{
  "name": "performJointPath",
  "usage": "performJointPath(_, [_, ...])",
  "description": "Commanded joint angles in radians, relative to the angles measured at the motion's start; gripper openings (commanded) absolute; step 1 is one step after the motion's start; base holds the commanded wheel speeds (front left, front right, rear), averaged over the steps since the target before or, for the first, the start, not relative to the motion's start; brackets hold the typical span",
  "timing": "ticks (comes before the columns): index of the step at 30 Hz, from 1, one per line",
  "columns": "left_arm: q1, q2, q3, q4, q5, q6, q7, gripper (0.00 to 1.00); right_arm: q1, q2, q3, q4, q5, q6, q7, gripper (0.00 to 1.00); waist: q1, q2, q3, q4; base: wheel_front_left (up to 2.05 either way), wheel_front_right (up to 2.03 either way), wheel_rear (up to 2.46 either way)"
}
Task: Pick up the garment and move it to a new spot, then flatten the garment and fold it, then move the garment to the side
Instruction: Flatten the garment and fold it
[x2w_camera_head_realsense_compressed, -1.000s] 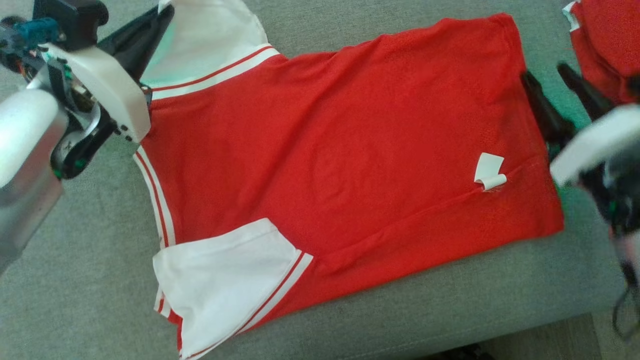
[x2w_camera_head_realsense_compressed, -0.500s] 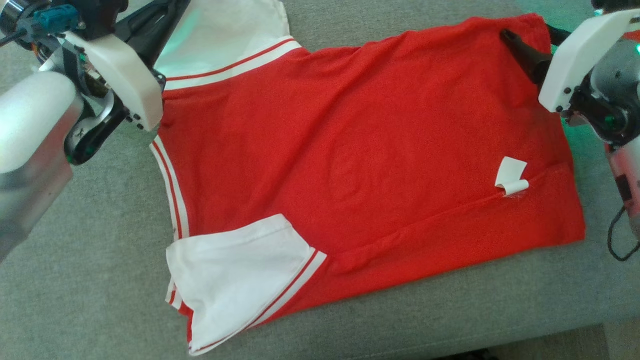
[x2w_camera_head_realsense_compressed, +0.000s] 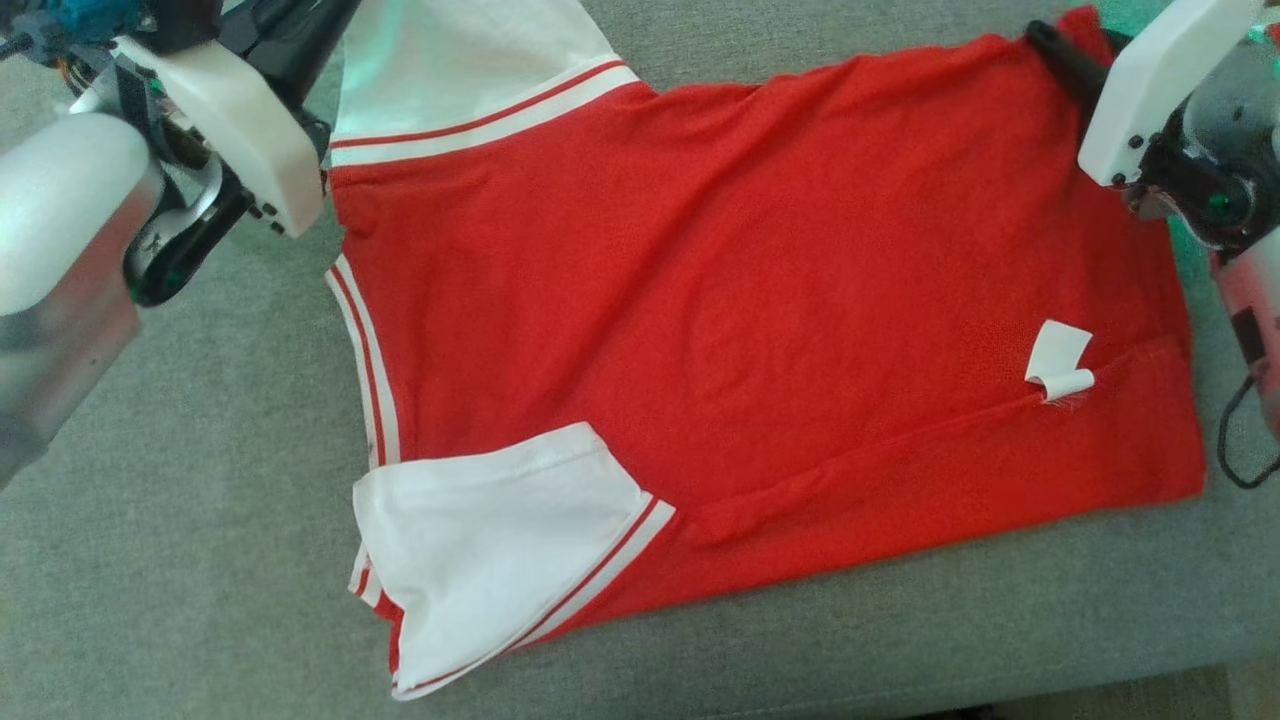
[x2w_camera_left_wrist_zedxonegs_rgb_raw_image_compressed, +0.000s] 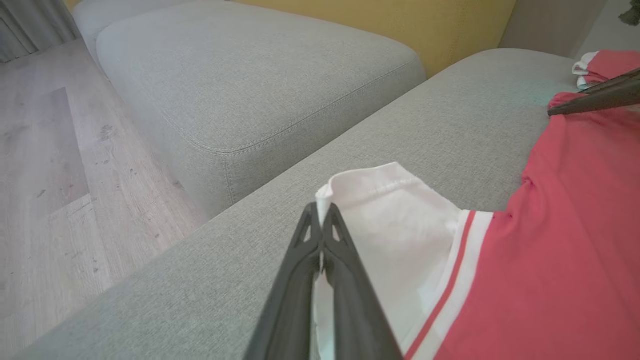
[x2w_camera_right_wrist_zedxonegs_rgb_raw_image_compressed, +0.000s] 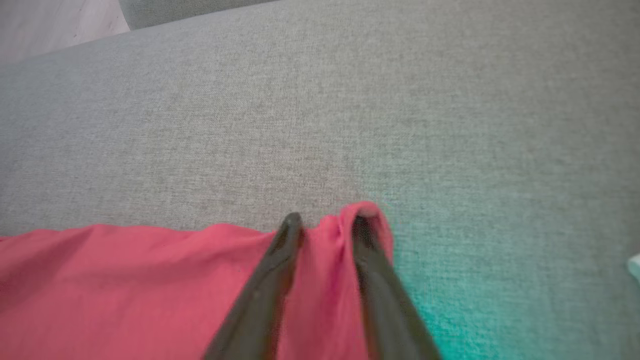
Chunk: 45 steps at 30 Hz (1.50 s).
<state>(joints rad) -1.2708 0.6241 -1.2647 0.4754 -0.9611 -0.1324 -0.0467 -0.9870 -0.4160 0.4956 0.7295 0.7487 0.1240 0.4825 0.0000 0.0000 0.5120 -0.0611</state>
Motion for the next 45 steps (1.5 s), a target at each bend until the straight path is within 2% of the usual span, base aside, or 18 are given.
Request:
performJointPath(1, [-0.060, 0.038, 0.035, -0.004, -0.002, 0.002, -0.013, 0.00, -0.020, -0.012, 0.007, -0.019, 0.006, 0.007, -0.016, 0.00, 0.0000, 0.0000, 0.000, 0.001, 0.00, 0.00, 0.00])
performJointPath(6, [-0.087, 0.040, 0.025, 0.027, 0.026, 0.002, -0.077, 0.00, -0.056, -0.032, 0.000, 0.010, 0.015, 0.007, -0.110, 0.00, 0.0000, 0.0000, 0.004, 0.001, 0.00, 0.00, 0.00])
performJointPath(12, [-0.143, 0.018, 0.060, 0.105, 0.089, 0.015, -0.189, 0.00, -0.092, -0.053, -0.033, 0.035, 0.058, 0.007, -0.241, 0.00, 0.0000, 0.0000, 0.004, 0.001, 0.00, 0.00, 0.00])
performJointPath(19, [-0.114, -0.007, 0.130, 0.092, 0.094, 0.015, -0.214, 0.00, -0.040, -0.100, -0.041, -0.001, 0.145, 0.007, -0.323, 0.00, 0.0000, 0.0000, -0.024, 0.011, 0.00, 0.00, 0.00])
performJointPath(25, [0.020, 0.035, 0.189, -0.041, 0.108, 0.018, -0.215, 0.00, 0.103, -0.170, -0.035, -0.095, 0.219, 0.007, -0.368, 0.00, 0.0000, 0.0000, -0.070, 0.038, 0.00, 0.00, 0.00])
performJointPath(29, [0.155, 0.077, 0.239, -0.163, 0.118, 0.043, -0.215, 0.00, 0.209, -0.216, -0.039, -0.152, 0.251, 0.007, -0.398, 0.00, 0.0000, 0.0000, -0.106, 0.056, 0.00, 0.00, 0.00])
performJointPath(33, [0.302, 0.124, 0.276, -0.287, 0.126, 0.088, -0.215, 0.00, 0.319, -0.245, -0.049, -0.207, 0.280, 0.007, -0.424, 0.00, 0.0000, 0.0000, -0.142, 0.068, 0.00, 0.00, 0.00])
performJointPath(41, [0.538, 0.178, 0.258, -0.455, 0.157, 0.155, -0.215, 0.00, 0.499, -0.275, -0.071, -0.278, 0.292, 0.007, -0.465, 0.00, 0.0000, 0.0000, -0.192, 0.083, 0.00, 0.00, 0.00])
performJointPath(45, [0.631, 0.172, 0.234, -0.505, 0.157, 0.184, -0.215, 0.00, 0.581, -0.282, -0.089, -0.312, 0.285, 0.007, -0.481, 0.00, 0.0000, 0.0000, -0.208, 0.087, 0.00, 0.00, 0.00])
